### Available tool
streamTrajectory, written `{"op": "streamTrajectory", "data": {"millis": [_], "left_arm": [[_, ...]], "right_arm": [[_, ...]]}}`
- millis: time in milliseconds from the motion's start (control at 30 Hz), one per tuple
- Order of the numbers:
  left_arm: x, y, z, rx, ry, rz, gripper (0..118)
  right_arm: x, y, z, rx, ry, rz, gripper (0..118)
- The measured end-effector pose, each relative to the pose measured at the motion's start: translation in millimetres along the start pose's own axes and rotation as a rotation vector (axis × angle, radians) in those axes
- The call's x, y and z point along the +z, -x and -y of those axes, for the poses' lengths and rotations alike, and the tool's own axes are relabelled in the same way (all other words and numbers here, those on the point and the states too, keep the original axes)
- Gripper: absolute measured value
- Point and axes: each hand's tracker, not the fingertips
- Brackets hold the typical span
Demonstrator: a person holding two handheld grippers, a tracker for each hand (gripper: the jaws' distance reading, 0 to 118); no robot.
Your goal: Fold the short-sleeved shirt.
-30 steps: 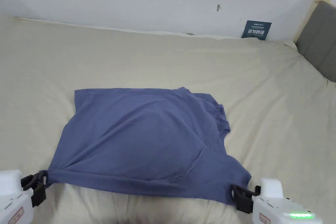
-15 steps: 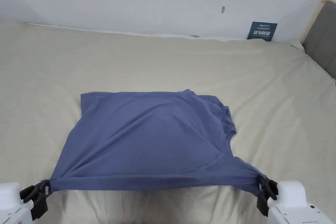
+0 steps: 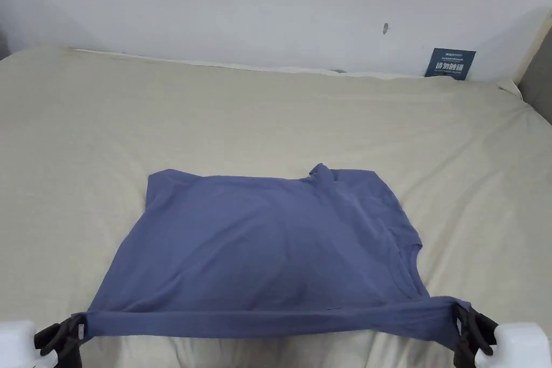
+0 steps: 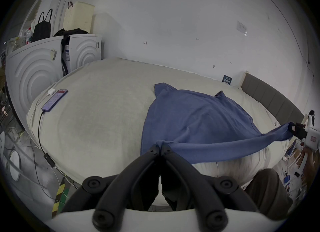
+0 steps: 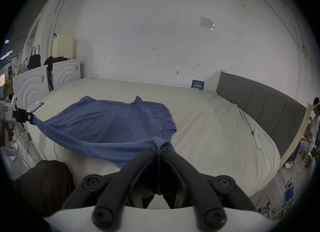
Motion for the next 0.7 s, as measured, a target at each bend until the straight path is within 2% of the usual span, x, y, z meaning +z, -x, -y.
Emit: {"op": "streamTrajectory", "data": {"millis": [167, 233, 267, 333, 500, 633, 700], "left_arm": [[-36.1, -9.0, -35.3, -0.013, -0.016, -0.006, 0], [-64.1, -11.2, -49.6, -0.054, 0.078, -0.003, 0], [-78.1, -12.8, -56.6, -0.064, 0.025, -0.016, 0], [-103.6, -13.5, -71.0, -0.072, 0.051, 0.000, 0], [-162.1, -16.7, -91.2, -0.095, 0.108, -0.010, 0], [-198.8, -20.4, -94.1, -0.073, 0.164, -0.026, 0], [-212.9, -21.9, -93.8, -0.067, 0.194, -0.065, 0]], "right_arm": [[-55.3, -11.5, -22.6, 0.037, 0.021, -0.008, 2], [-82.0, -18.6, -29.9, 0.024, 0.037, -0.010, 2], [-98.4, -22.5, -32.6, 0.013, 0.070, -0.027, 2], [-127.5, -26.8, -37.0, 0.020, 0.090, -0.021, 2], [-199.8, -37.0, -51.2, -0.050, 0.218, -0.052, 2], [-245.6, -31.0, -52.0, 0.033, 0.278, -0.054, 2], [-262.3, -25.6, -51.5, 0.041, 0.316, -0.053, 2]]}}
